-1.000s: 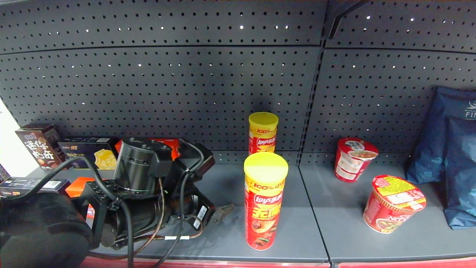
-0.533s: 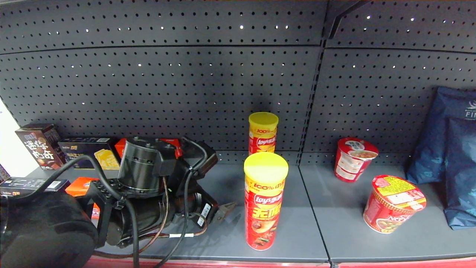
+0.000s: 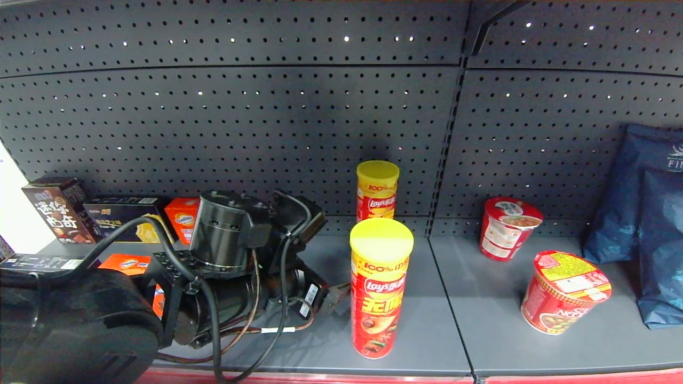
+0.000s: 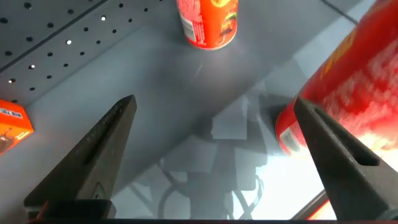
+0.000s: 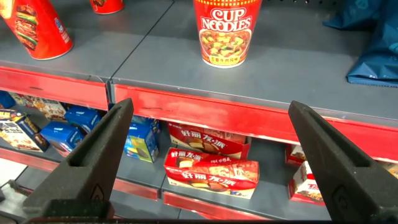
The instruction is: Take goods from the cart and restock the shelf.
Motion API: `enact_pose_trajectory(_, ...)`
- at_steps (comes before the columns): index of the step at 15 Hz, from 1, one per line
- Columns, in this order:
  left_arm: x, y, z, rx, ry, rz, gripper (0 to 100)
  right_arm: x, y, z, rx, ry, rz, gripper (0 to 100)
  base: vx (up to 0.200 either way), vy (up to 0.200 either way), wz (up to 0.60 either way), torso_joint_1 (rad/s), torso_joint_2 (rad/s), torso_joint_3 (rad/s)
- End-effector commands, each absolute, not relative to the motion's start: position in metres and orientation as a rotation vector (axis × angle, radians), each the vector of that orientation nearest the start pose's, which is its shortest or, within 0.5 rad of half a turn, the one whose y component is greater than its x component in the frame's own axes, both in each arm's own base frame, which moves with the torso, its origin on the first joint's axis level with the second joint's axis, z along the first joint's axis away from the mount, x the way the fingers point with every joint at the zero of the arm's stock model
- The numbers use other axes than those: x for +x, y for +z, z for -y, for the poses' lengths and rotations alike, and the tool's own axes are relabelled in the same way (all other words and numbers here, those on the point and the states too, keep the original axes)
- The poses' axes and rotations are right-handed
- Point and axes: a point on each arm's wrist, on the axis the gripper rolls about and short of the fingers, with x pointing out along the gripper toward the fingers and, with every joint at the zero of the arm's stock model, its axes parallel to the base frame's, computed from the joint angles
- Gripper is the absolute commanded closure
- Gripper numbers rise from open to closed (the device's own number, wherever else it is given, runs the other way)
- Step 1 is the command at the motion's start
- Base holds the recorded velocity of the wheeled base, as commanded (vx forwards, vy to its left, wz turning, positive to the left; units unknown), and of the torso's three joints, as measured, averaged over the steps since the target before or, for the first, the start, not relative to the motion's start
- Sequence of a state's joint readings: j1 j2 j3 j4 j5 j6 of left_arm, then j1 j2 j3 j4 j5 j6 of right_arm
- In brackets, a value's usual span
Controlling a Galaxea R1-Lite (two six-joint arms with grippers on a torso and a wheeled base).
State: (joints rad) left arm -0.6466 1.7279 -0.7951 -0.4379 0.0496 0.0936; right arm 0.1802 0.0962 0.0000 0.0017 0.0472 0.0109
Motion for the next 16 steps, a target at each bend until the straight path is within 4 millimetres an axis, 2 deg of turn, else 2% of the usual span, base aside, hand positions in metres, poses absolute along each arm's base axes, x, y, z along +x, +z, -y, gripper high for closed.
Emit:
enact_pose_trajectory(1, 0.243, 0.150, 0.184, 0.263, -0.610, -0.449, 0, -0.015, 0.077, 0.002, 0.004, 0.226, -0.099, 0, 0.000, 0.000, 0.00, 0.000, 0.00, 0.000)
enact_pose_trajectory(7, 0.246, 0.149, 0.187, 0.265, -0.613, -0.450, 0, -0.015, 0.077, 0.002, 0.004, 0.226, -0.099, 0, 0.000, 0.000, 0.00, 0.000, 0.00, 0.000)
enact_pose_trajectory(11, 0.243, 0.138, 0.174, 0.279, -0.568, -0.498, 0, -0.015, 0.077, 0.002, 0.004, 0.225, -0.099, 0, 0.000, 0.000, 0.00, 0.000, 0.00, 0.000)
enact_pose_trajectory(12, 0.240, 0.137, 0.167, 0.281, -0.555, -0.504, 0, -0.015, 0.077, 0.002, 0.004, 0.226, -0.099, 0, 0.000, 0.000, 0.00, 0.000, 0.00, 0.000)
enact_pose_trajectory(16, 0.226, 0.142, 0.160, 0.284, -0.563, -0.497, 0, -0.015, 0.077, 0.002, 0.004, 0.225, -0.099, 0, 0.000, 0.000, 0.00, 0.000, 0.00, 0.000)
